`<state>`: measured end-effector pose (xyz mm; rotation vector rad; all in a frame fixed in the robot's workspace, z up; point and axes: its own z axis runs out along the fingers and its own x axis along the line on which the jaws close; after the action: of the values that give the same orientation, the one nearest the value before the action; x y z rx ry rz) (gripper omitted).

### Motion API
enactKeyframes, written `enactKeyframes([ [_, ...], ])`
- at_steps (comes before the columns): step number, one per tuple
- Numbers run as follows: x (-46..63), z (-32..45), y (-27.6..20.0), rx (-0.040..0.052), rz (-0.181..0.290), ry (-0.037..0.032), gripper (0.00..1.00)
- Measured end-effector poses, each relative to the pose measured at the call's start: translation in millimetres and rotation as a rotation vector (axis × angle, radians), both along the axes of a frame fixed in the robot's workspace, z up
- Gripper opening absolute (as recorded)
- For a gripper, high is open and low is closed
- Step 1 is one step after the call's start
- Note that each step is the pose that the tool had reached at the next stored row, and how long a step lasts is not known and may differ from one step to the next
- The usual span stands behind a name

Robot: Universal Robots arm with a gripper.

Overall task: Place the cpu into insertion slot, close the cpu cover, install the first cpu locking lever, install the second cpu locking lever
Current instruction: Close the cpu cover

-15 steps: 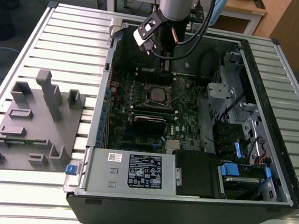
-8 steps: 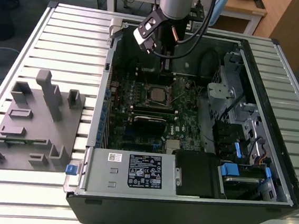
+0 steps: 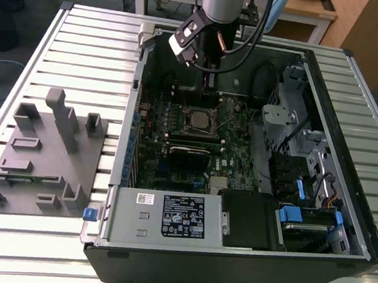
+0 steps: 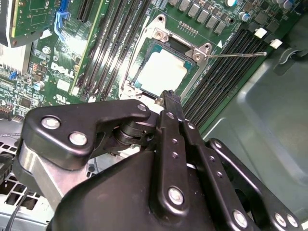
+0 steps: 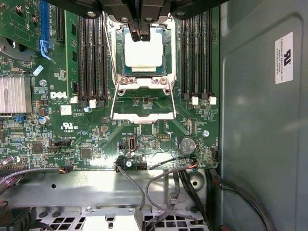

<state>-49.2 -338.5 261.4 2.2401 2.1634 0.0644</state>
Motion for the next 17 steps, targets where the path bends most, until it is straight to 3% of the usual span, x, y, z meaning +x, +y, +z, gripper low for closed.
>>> enactKeyframes([
  [17,0.9,5.8,0.0,0.0001,0.000,0.0000,0.10],
])
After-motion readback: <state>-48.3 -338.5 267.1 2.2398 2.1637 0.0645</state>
